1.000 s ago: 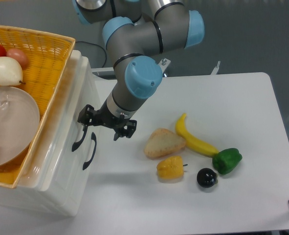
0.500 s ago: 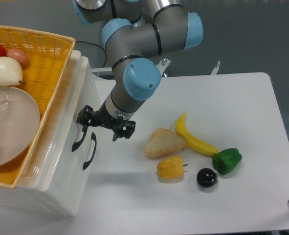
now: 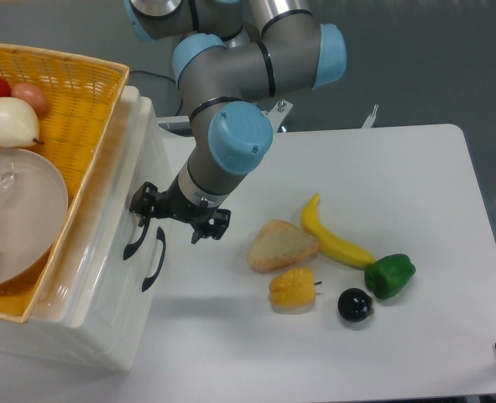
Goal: Slide open the top white drawer
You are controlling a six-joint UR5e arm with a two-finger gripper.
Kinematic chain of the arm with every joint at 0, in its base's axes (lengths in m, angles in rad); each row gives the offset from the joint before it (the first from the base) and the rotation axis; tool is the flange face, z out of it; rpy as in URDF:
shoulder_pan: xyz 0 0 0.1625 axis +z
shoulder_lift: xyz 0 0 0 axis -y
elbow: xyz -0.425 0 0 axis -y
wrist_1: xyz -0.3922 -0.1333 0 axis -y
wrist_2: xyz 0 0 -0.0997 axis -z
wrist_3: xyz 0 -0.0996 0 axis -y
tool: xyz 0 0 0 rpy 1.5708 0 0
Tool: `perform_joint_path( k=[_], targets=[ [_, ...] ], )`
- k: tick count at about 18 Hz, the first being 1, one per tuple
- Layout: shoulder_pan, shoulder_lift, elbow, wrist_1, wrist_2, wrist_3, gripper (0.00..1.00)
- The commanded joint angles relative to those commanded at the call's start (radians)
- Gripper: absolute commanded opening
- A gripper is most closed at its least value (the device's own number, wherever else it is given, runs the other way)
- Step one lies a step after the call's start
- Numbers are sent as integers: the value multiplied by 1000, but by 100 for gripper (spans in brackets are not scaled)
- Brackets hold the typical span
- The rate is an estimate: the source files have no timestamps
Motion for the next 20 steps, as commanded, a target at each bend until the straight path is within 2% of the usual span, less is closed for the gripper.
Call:
perform_joint_path(
  k=[18, 20],
  targets=[
    [0, -6, 2, 5, 8, 2, 100],
    [2, -6, 2, 5, 8, 35, 100]
  ],
)
